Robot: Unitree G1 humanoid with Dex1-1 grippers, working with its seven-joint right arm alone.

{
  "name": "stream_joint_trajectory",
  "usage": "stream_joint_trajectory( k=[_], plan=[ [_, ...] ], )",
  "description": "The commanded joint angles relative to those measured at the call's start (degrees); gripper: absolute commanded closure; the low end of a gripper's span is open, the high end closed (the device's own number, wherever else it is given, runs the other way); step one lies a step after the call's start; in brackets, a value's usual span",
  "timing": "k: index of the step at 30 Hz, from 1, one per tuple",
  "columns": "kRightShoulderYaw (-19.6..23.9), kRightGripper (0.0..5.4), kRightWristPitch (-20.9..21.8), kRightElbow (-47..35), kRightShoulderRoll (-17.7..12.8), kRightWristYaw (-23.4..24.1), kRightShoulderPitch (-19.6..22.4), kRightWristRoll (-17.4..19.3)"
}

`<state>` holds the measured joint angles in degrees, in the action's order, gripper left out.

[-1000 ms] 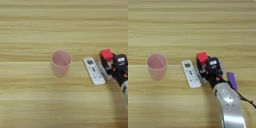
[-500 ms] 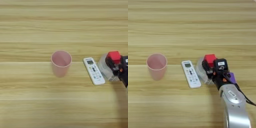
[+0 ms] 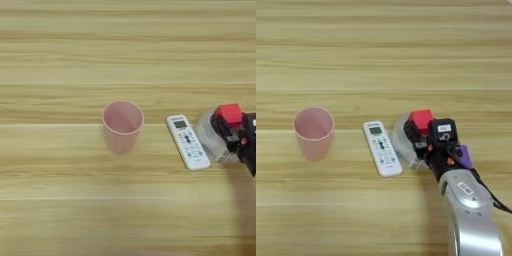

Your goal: Move the objects on the table

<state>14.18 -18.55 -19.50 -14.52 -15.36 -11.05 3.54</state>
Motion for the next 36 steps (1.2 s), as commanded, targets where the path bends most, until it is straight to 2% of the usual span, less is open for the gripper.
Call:
stream_joint_trajectory(
  k=[1, 32, 36],
  plan=[
    [0.51, 3.16, -1.04, -1.34, -1.7, 0.74, 0.46, -0.26],
    [1.55, 3.17, -4.57, -4.9, -2.74, -0.07, -0.93, 0.89],
    [1.91, 3.17, -5.95, -6.44, -2.8, -0.62, -1.25, 2.09]
  ],
)
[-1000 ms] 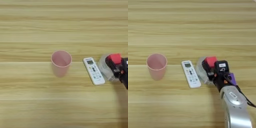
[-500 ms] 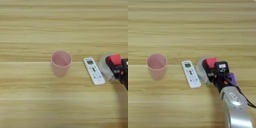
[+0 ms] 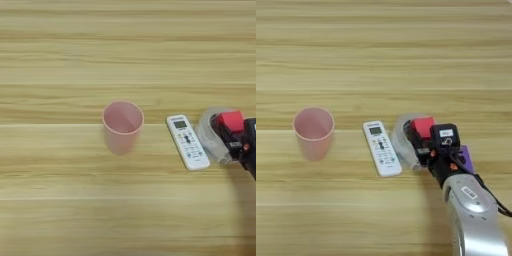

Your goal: Move the objects on the table

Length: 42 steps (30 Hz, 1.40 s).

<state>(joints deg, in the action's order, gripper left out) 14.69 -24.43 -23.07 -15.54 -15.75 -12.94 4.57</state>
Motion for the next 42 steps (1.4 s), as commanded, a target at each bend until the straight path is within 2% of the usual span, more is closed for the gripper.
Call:
stream_joint_trajectory(
  k=[1, 7, 34, 35, 42],
  plan=[
    [1.54, 3.17, -0.28, -2.86, -1.86, -0.3, 0.69, 1.26],
    [2.4, 3.17, -1.96, -3.63, -1.69, -0.6, 1.07, 2.85],
    [1.69, 3.17, -1.77, -1.48, -1.88, -0.59, 1.19, 2.75],
    [1.67, 2.8, -1.76, -1.49, -1.88, -0.59, 1.16, 2.74],
    [1.58, 2.16, -1.84, -1.37, -2.05, -0.64, 1.17, 2.75]
  ],
)
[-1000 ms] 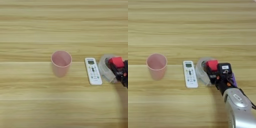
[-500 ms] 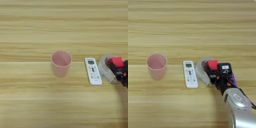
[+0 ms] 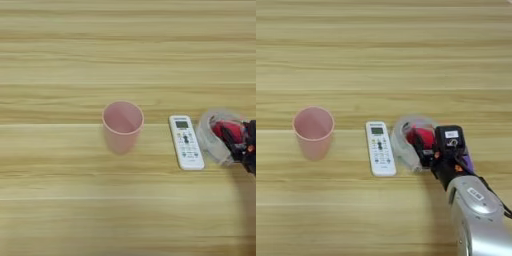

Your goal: Move the objects on the table

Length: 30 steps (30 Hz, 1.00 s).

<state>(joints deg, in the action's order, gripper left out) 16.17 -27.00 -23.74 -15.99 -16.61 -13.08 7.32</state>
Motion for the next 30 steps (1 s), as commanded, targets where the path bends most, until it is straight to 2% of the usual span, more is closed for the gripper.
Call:
stream_joint_trajectory(
  k=[1, 18, 30],
  plan=[
    [0.08, 2.03, 0.72, -0.68, -1.61, 0.22, 1.32, -0.01],
    [0.38, 0.04, 0.91, -0.85, -1.32, 0.41, 1.47, 0.3],
    [0.69, 0.04, 1.33, -1.14, -1.19, 0.47, 1.44, 1.09]
  ],
)
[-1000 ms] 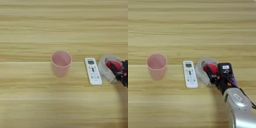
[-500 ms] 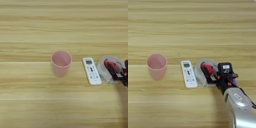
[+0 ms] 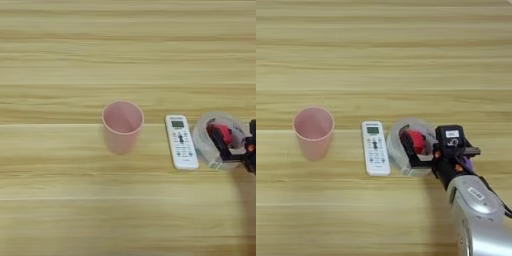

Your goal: Move the objects on the table

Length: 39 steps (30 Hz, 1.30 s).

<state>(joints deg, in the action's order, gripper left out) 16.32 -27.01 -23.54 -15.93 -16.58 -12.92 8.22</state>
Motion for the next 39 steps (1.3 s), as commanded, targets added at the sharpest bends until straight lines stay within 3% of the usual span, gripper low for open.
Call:
stream_joint_trajectory(
  k=[1, 29, 39],
  plan=[
    [0.57, 0.04, 1.39, -1.33, -1.26, 0.46, 1.26, 0.23],
    [1.67, 0.04, 4.96, -5.74, -0.29, 1.86, 1.94, 0.93],
    [-1.77, 0.04, 3.05, -15.13, 1.62, 2.01, -2.08, 1.6]
  ],
)
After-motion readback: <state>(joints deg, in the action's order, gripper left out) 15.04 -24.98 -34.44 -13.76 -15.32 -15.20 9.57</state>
